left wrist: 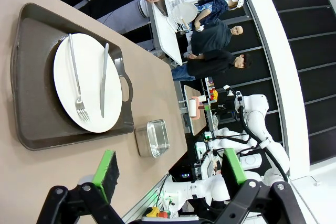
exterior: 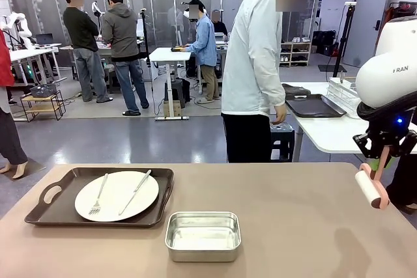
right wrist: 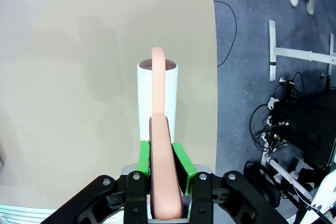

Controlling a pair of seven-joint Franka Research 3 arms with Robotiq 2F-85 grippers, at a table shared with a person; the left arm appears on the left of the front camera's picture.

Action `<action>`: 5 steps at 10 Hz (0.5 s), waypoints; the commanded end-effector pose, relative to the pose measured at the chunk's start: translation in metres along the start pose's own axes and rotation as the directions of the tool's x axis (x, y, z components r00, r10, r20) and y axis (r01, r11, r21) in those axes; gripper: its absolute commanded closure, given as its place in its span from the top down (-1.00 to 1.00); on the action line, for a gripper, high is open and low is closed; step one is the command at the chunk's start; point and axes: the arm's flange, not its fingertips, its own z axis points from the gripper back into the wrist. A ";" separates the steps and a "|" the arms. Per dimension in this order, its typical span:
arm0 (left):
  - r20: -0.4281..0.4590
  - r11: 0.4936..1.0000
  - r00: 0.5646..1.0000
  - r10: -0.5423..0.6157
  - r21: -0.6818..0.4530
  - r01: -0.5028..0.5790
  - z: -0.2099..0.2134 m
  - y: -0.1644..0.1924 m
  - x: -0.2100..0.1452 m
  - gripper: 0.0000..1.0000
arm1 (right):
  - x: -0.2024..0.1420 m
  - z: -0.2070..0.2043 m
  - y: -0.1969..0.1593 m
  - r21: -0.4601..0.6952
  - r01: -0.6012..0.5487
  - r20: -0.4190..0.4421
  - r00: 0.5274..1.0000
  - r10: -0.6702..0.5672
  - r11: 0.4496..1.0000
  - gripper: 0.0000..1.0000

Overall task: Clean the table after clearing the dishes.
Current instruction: Place the Lint Roller back on top of the Airtight Container.

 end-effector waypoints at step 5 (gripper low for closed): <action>0.002 1.000 1.000 -0.003 -0.002 0.003 0.003 -0.001 -0.001 1.00 | 0.013 0.105 0.138 -0.030 -0.608 0.290 0.754 0.589 0.793 -0.55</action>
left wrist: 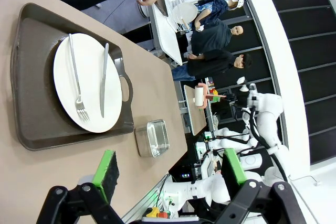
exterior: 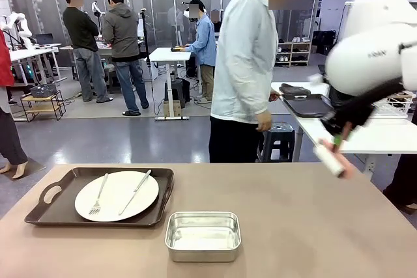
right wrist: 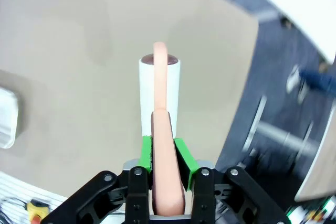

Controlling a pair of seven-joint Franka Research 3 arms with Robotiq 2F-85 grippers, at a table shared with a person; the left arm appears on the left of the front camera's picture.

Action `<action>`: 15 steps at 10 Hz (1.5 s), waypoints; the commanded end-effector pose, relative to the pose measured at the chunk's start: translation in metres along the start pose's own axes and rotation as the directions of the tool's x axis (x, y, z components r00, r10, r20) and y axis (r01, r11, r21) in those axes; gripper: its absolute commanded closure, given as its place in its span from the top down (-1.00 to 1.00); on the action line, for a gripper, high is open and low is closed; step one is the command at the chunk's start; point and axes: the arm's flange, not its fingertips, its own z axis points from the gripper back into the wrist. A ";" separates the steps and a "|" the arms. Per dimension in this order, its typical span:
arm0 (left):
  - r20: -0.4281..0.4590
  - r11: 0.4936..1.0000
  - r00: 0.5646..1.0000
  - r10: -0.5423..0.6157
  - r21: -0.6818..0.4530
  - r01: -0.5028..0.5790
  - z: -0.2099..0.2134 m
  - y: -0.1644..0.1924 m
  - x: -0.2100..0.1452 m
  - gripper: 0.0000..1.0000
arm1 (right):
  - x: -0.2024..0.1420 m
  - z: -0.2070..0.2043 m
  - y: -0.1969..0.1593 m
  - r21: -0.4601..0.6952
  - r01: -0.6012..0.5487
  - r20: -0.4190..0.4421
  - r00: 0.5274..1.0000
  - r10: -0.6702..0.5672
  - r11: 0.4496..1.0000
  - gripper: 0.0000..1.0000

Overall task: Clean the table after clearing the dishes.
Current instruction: Place the Lint Roller back on top of the Airtight Container.

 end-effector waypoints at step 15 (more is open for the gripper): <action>0.002 1.000 1.000 -0.003 -0.002 0.003 0.003 -0.001 -0.001 1.00 | 0.082 -0.008 0.279 0.423 -0.844 0.110 0.409 0.906 0.330 -0.55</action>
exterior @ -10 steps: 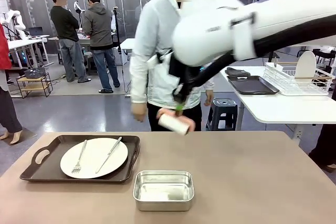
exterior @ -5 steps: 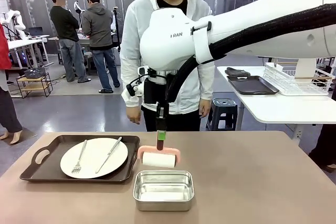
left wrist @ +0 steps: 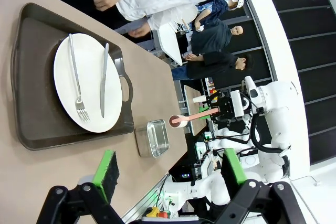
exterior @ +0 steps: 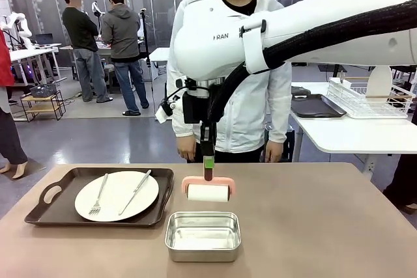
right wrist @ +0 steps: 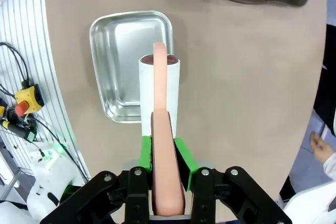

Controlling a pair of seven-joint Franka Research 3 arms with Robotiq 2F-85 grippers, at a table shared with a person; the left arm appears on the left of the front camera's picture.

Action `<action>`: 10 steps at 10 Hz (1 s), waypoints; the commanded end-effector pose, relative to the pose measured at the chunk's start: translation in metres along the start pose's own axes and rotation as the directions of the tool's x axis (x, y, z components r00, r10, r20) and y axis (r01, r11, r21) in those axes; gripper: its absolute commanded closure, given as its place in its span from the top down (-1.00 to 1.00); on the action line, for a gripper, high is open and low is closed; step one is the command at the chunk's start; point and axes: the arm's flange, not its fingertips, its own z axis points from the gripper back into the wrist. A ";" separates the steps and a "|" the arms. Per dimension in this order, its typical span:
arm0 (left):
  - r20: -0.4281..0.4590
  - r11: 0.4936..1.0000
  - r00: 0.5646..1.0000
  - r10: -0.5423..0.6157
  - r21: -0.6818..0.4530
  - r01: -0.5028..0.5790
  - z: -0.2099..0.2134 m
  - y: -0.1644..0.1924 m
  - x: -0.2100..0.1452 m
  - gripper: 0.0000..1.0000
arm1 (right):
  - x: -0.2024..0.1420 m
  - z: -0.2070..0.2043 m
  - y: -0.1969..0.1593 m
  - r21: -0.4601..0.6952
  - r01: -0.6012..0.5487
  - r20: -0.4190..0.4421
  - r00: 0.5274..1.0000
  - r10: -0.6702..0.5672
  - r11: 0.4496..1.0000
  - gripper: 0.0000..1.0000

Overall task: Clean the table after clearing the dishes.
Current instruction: Place the Lint Roller back on top of the Airtight Container.

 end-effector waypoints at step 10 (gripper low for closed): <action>0.002 1.000 1.000 -0.003 -0.003 0.003 0.003 -0.001 -0.001 1.00 | 0.015 -0.060 0.003 0.045 -0.056 -0.020 0.998 0.057 0.997 -0.55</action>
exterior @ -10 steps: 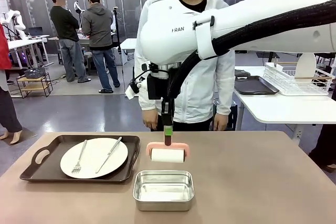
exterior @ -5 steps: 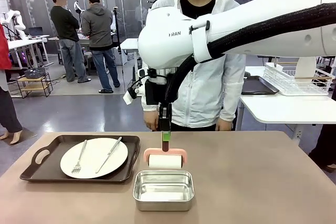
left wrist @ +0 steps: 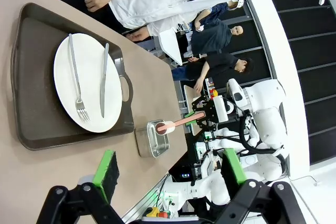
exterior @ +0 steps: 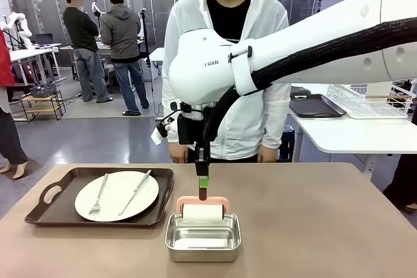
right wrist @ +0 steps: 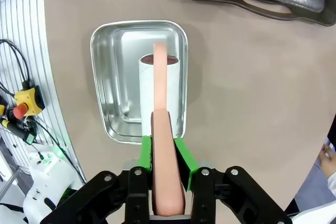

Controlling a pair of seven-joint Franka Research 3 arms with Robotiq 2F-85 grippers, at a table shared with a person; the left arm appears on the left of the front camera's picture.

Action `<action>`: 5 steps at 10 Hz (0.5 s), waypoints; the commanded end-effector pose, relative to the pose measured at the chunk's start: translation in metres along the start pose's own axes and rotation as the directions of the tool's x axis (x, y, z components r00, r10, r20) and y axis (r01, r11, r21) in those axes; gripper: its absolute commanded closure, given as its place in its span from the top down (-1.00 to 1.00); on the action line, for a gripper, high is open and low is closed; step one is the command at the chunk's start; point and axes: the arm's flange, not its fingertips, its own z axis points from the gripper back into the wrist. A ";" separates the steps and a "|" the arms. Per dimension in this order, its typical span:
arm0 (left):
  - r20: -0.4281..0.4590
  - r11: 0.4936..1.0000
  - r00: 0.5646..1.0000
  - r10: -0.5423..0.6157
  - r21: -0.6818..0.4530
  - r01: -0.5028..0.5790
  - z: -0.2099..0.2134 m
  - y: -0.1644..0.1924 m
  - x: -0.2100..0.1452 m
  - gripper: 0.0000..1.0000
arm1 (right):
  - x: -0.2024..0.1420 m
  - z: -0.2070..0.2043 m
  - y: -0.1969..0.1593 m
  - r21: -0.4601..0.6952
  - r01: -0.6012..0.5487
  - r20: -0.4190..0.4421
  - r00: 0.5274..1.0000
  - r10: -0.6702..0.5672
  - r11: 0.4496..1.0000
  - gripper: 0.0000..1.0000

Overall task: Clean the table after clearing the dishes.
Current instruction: Place the Lint Roller back on top of the Airtight Container.

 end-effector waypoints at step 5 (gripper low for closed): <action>0.002 1.000 1.000 -0.003 -0.003 0.003 0.003 -0.001 -0.001 1.00 | 0.005 -0.056 -0.014 0.005 0.001 -0.004 1.000 -0.001 1.000 -0.55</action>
